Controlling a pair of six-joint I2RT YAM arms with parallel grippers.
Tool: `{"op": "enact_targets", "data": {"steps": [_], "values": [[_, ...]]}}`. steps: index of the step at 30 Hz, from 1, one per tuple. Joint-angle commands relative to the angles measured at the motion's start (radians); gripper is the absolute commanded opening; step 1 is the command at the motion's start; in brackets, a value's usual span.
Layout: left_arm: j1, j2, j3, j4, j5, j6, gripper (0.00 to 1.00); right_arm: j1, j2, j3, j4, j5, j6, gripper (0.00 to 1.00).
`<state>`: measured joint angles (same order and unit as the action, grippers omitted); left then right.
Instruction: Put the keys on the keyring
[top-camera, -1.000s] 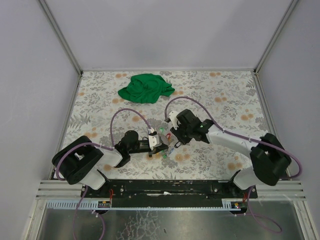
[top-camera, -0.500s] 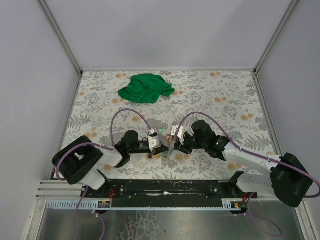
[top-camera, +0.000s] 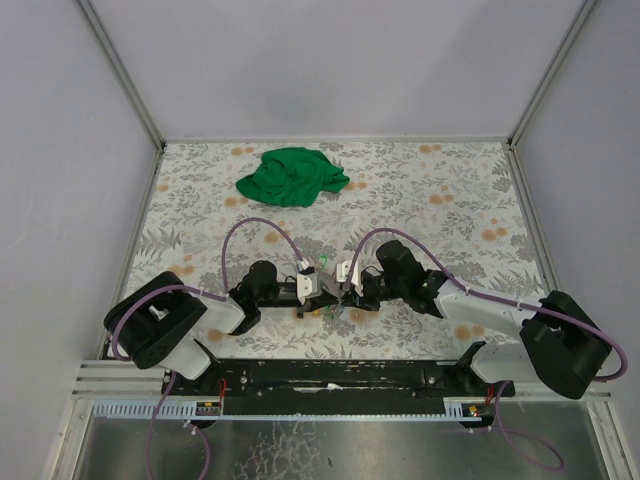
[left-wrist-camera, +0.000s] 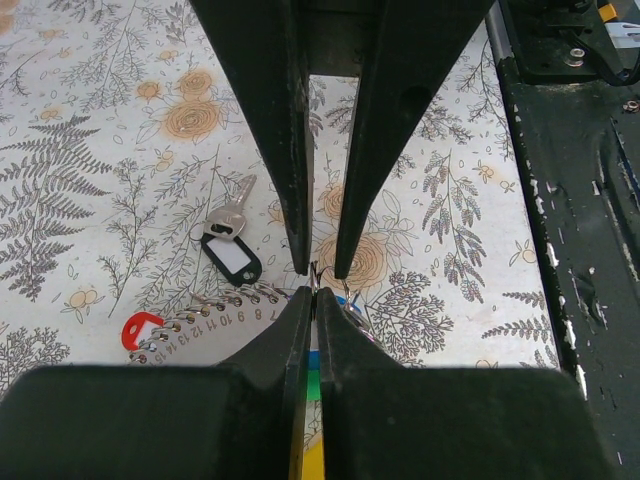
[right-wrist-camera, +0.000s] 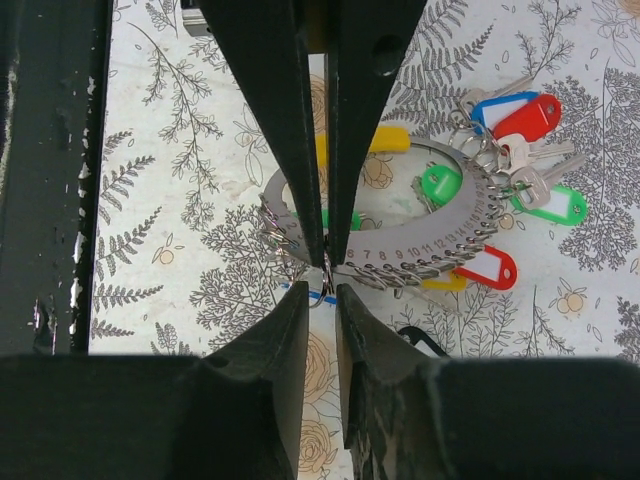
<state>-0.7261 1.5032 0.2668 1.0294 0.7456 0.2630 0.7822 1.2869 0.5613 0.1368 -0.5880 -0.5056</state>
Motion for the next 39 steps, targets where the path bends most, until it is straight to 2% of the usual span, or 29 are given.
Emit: {"op": "enact_targets", "data": {"steps": [1,9,16,19,23,28,33,39], "values": [[-0.004,-0.002,0.018,0.023,0.024,0.005,0.0,-0.005,0.006,0.038,0.023,-0.056,-0.026,0.22],[-0.005,-0.004,0.015,0.029,0.023,0.004,0.01,-0.005,0.02,0.057,0.011,-0.045,-0.013,0.03],[0.0,-0.005,0.015,0.033,-0.043,-0.035,0.26,-0.005,0.0,0.062,0.01,-0.001,0.056,0.0],[0.004,-0.003,0.017,0.034,-0.098,-0.057,0.3,-0.005,-0.004,0.06,0.028,0.031,0.109,0.0],[0.006,-0.005,0.015,0.034,-0.139,-0.067,0.28,-0.004,0.008,0.059,0.053,0.08,0.178,0.0],[0.005,-0.003,0.014,0.038,-0.162,-0.071,0.16,0.005,0.013,0.062,0.065,0.13,0.238,0.0],[0.006,0.015,0.021,0.053,-0.148,-0.084,0.2,0.021,0.003,0.057,0.079,0.151,0.258,0.0],[0.007,0.04,0.021,0.097,-0.153,-0.112,0.2,0.033,0.005,0.061,0.085,0.172,0.288,0.0]]}}
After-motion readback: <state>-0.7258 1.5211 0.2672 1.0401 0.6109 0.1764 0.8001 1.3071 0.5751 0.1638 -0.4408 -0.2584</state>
